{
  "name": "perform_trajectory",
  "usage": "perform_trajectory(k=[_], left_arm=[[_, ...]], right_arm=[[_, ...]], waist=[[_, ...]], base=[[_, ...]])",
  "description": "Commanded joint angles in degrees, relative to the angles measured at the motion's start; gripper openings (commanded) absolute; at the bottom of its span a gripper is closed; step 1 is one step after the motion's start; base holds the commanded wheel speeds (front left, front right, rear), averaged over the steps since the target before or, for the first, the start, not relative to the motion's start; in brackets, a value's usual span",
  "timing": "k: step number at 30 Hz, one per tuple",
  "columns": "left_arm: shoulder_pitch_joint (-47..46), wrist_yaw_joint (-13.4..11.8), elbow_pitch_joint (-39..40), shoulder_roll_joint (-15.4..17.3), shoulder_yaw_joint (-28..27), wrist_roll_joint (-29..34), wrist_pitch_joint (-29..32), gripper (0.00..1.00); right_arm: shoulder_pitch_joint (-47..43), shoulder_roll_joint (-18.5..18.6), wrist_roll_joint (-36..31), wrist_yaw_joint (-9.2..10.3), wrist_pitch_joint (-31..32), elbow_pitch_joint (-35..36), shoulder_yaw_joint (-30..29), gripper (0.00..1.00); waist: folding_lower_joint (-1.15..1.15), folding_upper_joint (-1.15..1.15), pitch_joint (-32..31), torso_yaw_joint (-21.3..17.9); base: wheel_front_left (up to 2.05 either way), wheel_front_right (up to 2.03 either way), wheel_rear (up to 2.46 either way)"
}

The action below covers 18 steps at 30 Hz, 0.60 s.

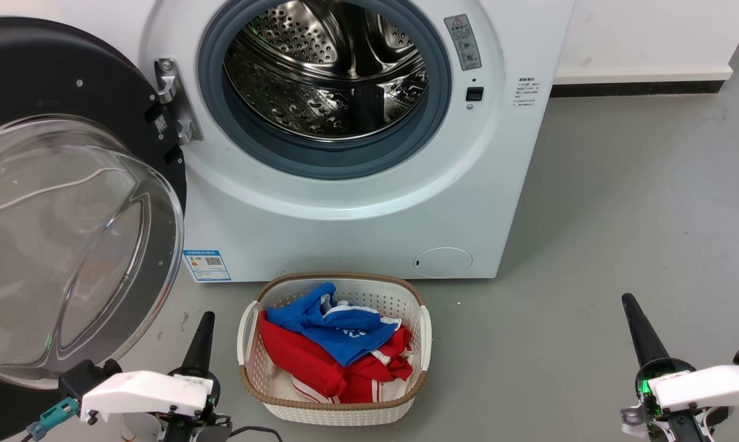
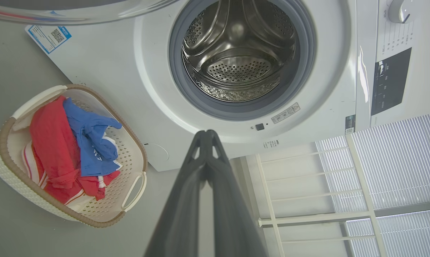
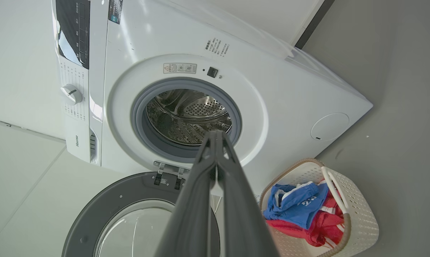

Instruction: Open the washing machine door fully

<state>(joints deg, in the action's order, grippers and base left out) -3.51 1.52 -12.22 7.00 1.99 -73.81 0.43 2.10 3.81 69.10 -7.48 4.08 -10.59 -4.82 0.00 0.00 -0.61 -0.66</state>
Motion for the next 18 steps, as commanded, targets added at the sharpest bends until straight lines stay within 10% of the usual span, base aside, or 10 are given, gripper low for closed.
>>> perform_trajectory(k=[1, 18], left_arm=[[-1.31, 0.64, 0.18, -0.03, -0.65, -1.29, 0.36, 0.0], [-2.02, 2.81, -0.6, -1.43, -3.49, -8.44, 2.43, 0.0]], right_arm=[[1.37, -0.11, 1.5, -0.02, 0.14, 0.16, -0.22, 0.0], [2.66, -0.47, 10.1, -0.02, 1.07, -1.32, -0.86, 0.0]], waist=[[0.0, 0.0, 0.02, 0.02], [0.0, 0.0, 0.29, 0.24]], base=[[0.0, 0.0, 0.0], [0.0, 0.0, 0.0]])
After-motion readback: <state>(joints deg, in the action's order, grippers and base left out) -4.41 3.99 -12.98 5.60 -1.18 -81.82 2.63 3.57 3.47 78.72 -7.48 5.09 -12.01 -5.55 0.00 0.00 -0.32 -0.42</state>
